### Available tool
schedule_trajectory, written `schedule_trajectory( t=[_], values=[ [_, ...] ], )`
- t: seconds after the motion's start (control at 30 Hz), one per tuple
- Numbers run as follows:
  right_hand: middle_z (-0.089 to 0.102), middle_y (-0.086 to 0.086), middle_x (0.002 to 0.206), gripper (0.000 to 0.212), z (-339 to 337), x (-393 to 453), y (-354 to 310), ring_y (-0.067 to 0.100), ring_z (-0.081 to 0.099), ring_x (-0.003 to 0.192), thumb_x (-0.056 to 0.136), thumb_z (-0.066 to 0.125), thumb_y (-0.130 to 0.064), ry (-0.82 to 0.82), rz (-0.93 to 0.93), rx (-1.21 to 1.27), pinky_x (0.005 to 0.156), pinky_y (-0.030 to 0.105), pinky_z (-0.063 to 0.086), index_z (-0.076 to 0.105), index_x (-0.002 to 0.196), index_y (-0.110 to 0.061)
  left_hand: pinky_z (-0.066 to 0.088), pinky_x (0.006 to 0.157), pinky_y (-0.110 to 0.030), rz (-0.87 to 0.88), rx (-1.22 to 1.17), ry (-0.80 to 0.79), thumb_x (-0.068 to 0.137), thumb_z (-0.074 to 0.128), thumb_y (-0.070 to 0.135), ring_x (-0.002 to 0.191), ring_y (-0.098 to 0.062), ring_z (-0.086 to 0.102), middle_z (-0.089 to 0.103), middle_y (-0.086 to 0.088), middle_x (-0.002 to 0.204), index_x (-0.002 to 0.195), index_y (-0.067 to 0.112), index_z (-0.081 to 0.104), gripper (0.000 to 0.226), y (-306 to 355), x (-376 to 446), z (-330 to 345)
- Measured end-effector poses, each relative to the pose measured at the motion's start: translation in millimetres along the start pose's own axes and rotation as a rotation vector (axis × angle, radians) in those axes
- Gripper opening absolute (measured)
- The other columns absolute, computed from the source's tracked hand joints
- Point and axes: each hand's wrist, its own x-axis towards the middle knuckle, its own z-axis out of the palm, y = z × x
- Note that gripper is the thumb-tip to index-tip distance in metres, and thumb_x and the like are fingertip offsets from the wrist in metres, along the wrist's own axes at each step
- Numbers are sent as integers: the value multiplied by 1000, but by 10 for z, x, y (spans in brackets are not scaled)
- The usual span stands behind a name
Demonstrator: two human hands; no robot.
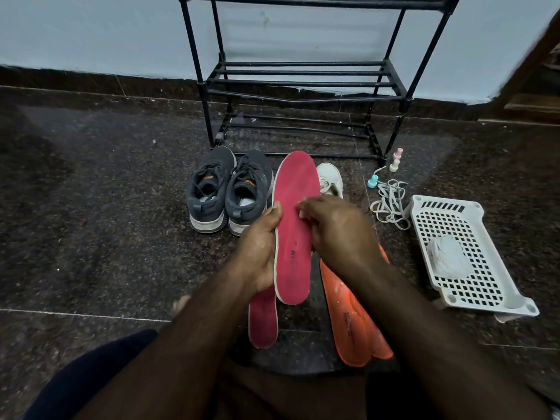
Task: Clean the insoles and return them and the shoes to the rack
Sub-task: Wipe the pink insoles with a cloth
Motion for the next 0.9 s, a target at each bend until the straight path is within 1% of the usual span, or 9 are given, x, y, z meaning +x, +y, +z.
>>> schedule_trajectory(
  t=[0.17,0.3,0.37,0.47,0.53,0.63,0.73,0.8,0.9],
  values=[
    [70,4,85,25,85,-10,-5,25,66,79,81,57,-24,-22,90,40,74,40,54,77,95,-18,57,87,-45,28,-31,57,105,37,45,91,-29,71,71,-18,110,131,6,58,52,-35,55,-17],
    [67,4,79,20,202,-226,-263,24,64,75,80,61,-24,-141,20,103,67,39,53,77,89,-19,60,74,-40,89,-110,163,102,45,42,83,-28,69,68,-17,103,122,10,60,40,-49,155,-80],
    [65,6,79,18,204,-187,-239,27,63,75,81,60,-21,-95,4,69,66,40,52,76,88,-16,56,82,-44,130,-106,146,104,45,36,82,-27,66,66,-16,97,112,14,60,29,-54,147,-69],
    [64,7,82,14,175,-6,-56,28,63,77,81,61,-14,61,67,16,68,39,53,74,87,-13,52,92,-47,150,-68,111,107,39,28,88,-30,66,67,-19,101,125,5,57,34,-83,97,-19],
    [66,7,82,15,187,-17,-50,28,64,77,81,62,-14,29,90,29,69,39,54,74,88,-14,54,88,-44,165,-64,130,107,39,27,86,-29,66,68,-18,99,127,4,55,35,-93,101,-15],
    [68,5,84,23,244,-190,-184,26,65,79,80,56,-20,-124,63,48,71,39,53,76,92,-17,55,76,-39,178,-106,187,105,43,28,78,-25,65,67,-13,91,113,10,57,24,-58,139,-37],
    [70,1,88,19,228,-243,-228,18,64,86,82,62,-15,-218,82,116,80,31,49,76,94,-19,61,68,-38,178,-134,211,105,44,31,82,-25,68,66,-14,100,120,11,57,28,-7,154,-66],
    [70,1,86,13,183,-192,-199,17,64,84,80,69,-11,-140,99,158,78,22,44,77,89,-16,61,66,-37,168,-151,181,106,42,32,81,-26,70,65,-16,106,127,10,54,33,20,128,-55],
    [67,5,83,11,175,-73,-165,20,62,79,79,68,-11,23,131,113,74,25,42,75,87,-15,62,76,-40,167,-130,151,107,38,28,83,-26,69,65,-17,101,120,10,54,27,-2,93,6]
  ],
)
